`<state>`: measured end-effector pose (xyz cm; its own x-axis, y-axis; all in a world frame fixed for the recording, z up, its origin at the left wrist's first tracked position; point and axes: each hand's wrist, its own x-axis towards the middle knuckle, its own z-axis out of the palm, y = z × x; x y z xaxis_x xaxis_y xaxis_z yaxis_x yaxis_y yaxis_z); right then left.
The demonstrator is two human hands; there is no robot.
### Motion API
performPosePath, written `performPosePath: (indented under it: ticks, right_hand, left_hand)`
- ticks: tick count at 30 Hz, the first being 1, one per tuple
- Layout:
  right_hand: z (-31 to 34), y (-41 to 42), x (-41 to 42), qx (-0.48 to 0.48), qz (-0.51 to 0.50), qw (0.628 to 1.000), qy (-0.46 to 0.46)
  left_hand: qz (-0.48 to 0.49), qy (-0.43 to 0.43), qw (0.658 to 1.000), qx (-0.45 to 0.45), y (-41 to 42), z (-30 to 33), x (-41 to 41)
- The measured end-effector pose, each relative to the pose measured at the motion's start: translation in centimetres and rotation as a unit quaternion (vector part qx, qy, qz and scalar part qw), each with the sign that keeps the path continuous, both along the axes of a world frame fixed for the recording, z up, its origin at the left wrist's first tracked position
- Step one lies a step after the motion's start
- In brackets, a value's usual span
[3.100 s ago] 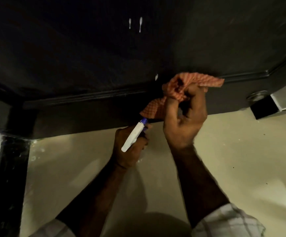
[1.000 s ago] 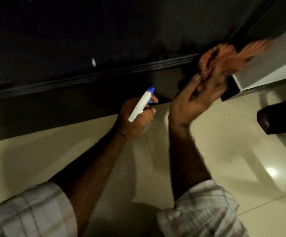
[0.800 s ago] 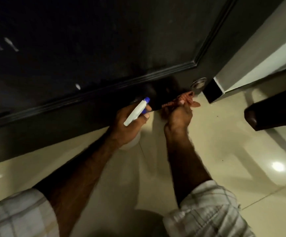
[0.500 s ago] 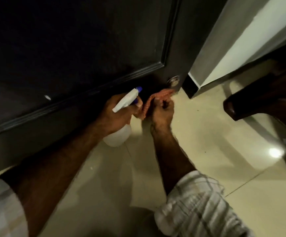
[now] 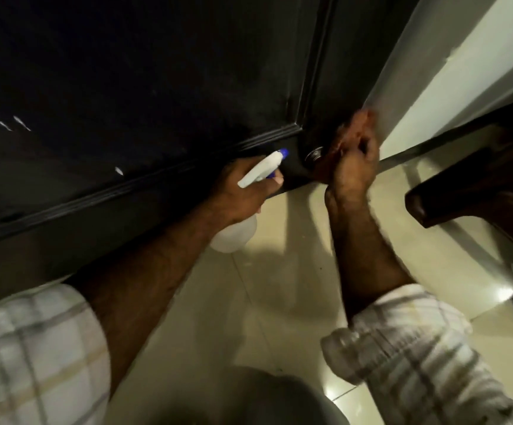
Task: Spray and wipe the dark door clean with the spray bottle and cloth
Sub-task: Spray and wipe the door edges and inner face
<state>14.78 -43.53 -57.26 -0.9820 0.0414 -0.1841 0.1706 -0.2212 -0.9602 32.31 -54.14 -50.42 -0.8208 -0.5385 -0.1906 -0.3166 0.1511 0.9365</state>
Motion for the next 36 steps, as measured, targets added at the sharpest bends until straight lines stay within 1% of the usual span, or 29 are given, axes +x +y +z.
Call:
performPosePath:
  ticks: [1,2,3,4,5,6,8,9,10,11,13,14,15,16,17,18,19,20,21,22,24,26,27,28,29,31,32,33,36]
  right_hand:
    - [0.6,0.2,-0.2,0.049,-0.007,0.993,0.111]
    - [0.8,0.4,-0.2,0.09,0.013,0.968,0.232]
    - [0.7,0.8,0.2,0.145,0.04,0.933,0.327]
    - [-0.3,0.9,0.7,0.211,0.05,0.897,0.386]
    - [-1.3,0.7,0.7,0.256,0.054,0.885,0.385]
    - [-2.0,0.5,0.2,0.266,0.052,0.898,0.346]
    - [-1.7,-0.7,0.0,0.205,0.0,0.966,0.158]
    - [-1.2,-1.4,0.5,0.183,-0.018,0.98,0.081]
    - [-0.7,-2.1,1.5,0.175,-0.009,0.982,0.063]
    - [-0.1,-2.5,2.9,0.181,0.014,0.977,0.111]
    - [0.0,-2.0,5.9,0.209,0.101,0.931,0.282]
    - [-0.3,-1.3,6.6,0.228,0.147,0.905,0.329]
    - [-0.8,-0.8,6.9,0.242,0.177,0.89,0.343]
    - [-0.8,-1.1,6.4,0.224,0.172,0.896,0.343]
    - [-0.1,-1.4,5.7,0.195,0.128,0.925,0.3]
    - [1.3,-2.0,4.3,0.159,0.067,0.963,0.209]
    - [2.7,-2.3,3.0,0.131,0.012,0.984,0.116]
    - [3.4,-2.5,1.5,0.085,-0.04,0.995,0.035]
    - [4.5,-2.6,0.7,0.052,-0.054,0.997,-0.014]
    - [4.9,-2.9,0.7,0.048,-0.053,0.997,-0.031]
    - [5.0,-3.7,3.0,0.077,-0.015,0.997,0.005]
    - [2.7,-3.6,5.6,0.089,0.077,0.993,0.033]
    - [3.6,-2.8,6.8,0.114,0.106,0.987,0.048]
    - [5.1,-2.1,6.8,0.13,0.1,0.984,0.068]
    - [6.6,-1.8,5.8,0.17,0.058,0.977,0.111]
    - [9.1,-1.5,2.5,0.16,-0.017,0.984,0.076]
    - [9.7,-1.6,0.8,0.122,-0.05,0.99,0.053]
    - [10.4,-1.8,0.0,0.086,-0.055,0.994,0.033]
    - [11.2,-3.8,3.1,0.107,-0.028,0.993,0.037]
  left_hand:
    - [0.009,-0.016,1.0,-0.007,0.3,0.0,-0.3]
    - [0.019,-0.029,0.999,-0.005,0.6,0.1,-0.8]
    - [0.029,-0.04,0.999,0.003,0.7,0.2,-1.4]
    - [0.045,-0.045,0.998,0.008,0.7,0.3,-1.9]
    - [0.063,-0.051,0.997,0.012,0.7,0.2,-2.3]
    - [0.084,-0.059,0.995,0.017,0.6,0.3,-2.7]
    - [0.108,-0.057,0.992,0.028,0.5,0.6,-2.7]
    - [0.104,-0.053,0.993,0.03,0.4,0.6,-2.5]
    - [0.092,-0.045,0.994,0.032,0.2,0.7,-2.2]
    - [0.079,-0.035,0.996,0.036,0.1,0.8,-1.8]
    - [0.054,-0.034,0.998,0.03,-0.3,1.2,-1.1]
    - [0.053,-0.037,0.998,0.022,-0.4,1.6,-0.6]
    - [0.058,-0.035,0.998,0.017,-0.5,2.0,-0.1]
    - [0.062,-0.024,0.998,0.013,-0.8,2.7,0.3]
    - [0.062,-0.017,0.998,0.015,-0.9,3.2,0.6]
    - [0.064,-0.012,0.998,0.021,-1.1,4.1,0.7]
    - [0.066,-0.006,0.997,0.029,-1.2,4.7,0.9]
    - [0.068,0.001,0.997,0.038,-1.3,5.2,0.8]
    - [0.072,0.006,0.996,0.048,-1.2,5.9,0.8]
    - [0.076,0.012,0.996,0.055,-1.1,6.2,0.7]
    - [0.078,0.016,0.995,0.062,-0.9,6.8,0.4]
    - [0.078,0.012,0.995,0.058,-0.8,6.8,0.0]
    - [0.077,0.013,0.995,0.06,-0.7,6.9,0.0]
    - [0.073,0.012,0.995,0.059,-0.5,7.1,0.0]
    - [0.071,0.014,0.995,0.065,-0.4,7.3,0.1]
    - [0.079,0.015,0.994,0.079,-0.8,7.9,0.5]
    - [0.081,0.014,0.993,0.083,-1.0,8.1,0.6]
    - [0.082,0.017,0.993,0.089,-1.1,8.4,0.5]
    - [0.09,0.027,0.991,0.093,-1.3,9.5,0.1]
